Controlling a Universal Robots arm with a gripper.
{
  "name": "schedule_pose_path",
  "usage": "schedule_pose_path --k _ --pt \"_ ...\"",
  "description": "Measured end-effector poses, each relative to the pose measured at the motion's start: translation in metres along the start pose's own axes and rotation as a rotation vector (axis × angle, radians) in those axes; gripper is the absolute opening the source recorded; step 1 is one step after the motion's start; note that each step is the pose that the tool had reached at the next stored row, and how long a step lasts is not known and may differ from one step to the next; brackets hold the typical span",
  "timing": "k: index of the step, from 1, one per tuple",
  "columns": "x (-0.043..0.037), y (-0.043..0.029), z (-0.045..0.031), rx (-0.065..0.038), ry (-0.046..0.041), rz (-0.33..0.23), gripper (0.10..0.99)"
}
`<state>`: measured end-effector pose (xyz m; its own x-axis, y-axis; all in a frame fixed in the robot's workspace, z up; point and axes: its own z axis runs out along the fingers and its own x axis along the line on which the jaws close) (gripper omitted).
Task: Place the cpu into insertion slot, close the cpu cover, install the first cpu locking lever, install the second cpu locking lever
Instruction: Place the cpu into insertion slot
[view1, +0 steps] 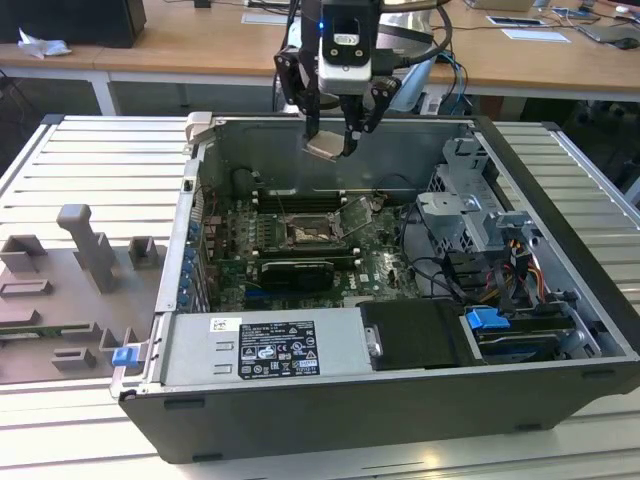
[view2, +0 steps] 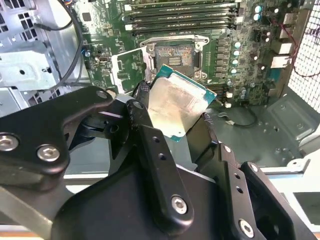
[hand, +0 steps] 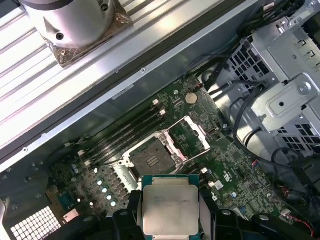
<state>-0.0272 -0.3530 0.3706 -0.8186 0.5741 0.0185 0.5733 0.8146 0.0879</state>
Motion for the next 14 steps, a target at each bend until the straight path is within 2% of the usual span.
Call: schedule_pose_path --k 2,5,11,14 --pt "-0.0001 0.0001 0.0001 0.0 -0.0027 0.028 0.541" --pt "-0.0004 0.0003 0.0006 -0.002 -0.0104 0.116 0.541" --pt "-0.0008 0.0005 0.0013 -0.004 -0.0193 0.217 0.541" --pt "-0.0008 0.0006 0.002 -0.005 -0.0256 0.288 0.541"
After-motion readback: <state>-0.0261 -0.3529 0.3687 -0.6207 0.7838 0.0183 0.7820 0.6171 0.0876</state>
